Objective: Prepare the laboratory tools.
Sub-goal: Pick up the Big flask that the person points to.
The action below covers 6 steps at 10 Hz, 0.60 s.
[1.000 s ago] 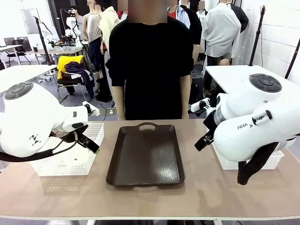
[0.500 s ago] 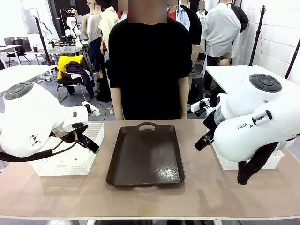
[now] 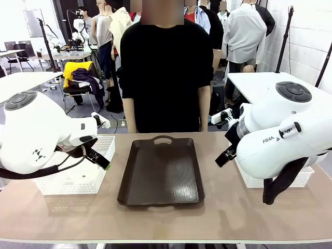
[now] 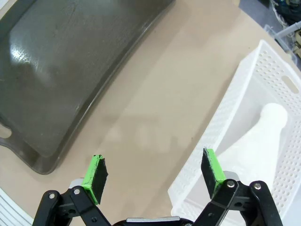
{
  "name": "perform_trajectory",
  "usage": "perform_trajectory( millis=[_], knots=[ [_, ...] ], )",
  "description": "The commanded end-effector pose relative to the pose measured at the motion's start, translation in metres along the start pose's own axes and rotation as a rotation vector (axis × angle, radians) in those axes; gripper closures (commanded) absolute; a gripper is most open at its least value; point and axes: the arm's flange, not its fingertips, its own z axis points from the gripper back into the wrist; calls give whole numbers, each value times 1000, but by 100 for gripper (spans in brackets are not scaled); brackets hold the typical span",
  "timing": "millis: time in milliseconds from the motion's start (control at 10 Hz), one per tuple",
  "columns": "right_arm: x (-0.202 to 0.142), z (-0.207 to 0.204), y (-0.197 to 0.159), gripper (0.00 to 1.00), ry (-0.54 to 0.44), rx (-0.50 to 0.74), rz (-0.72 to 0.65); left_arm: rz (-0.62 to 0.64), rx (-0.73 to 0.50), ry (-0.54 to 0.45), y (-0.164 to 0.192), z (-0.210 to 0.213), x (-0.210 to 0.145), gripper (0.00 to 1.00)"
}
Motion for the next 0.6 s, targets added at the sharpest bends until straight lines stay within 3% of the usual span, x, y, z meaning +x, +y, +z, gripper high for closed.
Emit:
perform_trajectory(
  millis=[0,100,300,500],
  knots=[
    [2,16,-5,0,-28,96,-42,-5,8,-22,3,13,3,0],
    [3,35,-13,0,-68,209,-91,8,-27,-60,6,29,5,0],
    [4,74,-33,0,-144,398,-180,63,-237,-131,16,61,6,0],
    [-6,89,-64,0,-142,540,-316,163,-423,-195,30,95,0,0]
  ],
)
